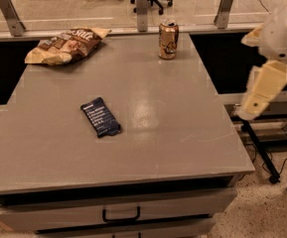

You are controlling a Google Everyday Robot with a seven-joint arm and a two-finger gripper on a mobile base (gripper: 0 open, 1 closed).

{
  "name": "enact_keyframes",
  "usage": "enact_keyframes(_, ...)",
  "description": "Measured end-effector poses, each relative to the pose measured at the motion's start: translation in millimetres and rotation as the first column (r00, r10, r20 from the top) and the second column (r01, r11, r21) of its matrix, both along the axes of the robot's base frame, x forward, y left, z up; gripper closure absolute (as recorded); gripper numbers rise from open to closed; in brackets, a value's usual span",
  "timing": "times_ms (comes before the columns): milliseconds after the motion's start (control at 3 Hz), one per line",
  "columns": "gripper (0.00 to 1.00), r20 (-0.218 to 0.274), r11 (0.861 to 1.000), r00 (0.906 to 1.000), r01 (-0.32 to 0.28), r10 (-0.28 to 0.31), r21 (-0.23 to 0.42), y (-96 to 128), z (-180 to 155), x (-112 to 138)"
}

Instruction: Move orange can near rxbar blueberry

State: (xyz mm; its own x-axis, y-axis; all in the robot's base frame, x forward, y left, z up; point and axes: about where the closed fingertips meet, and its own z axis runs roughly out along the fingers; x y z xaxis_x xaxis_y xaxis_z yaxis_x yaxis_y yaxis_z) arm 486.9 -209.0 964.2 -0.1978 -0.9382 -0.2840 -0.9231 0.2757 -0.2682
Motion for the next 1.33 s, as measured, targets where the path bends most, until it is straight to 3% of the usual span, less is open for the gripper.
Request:
enact_keyframes(333,0.00,0.056,0.996,0.9985,-0.007,0.003,0.086,9.5,-16.9,71.9)
enact_keyframes(667,0.00,0.155,0.983,0.9873,0.008,-0.037,0.182,14.4,-10.6,162.8)
enact_keyframes(1000,0.00,0.154,0.983,0.9874,0.007,-0.036,0.181,14.9,-10.7,161.9)
enact_keyframes(1333,0.00,0.163,0.962,0.9811,0.057,-0.103,0.268,13.3,-18.0,177.9)
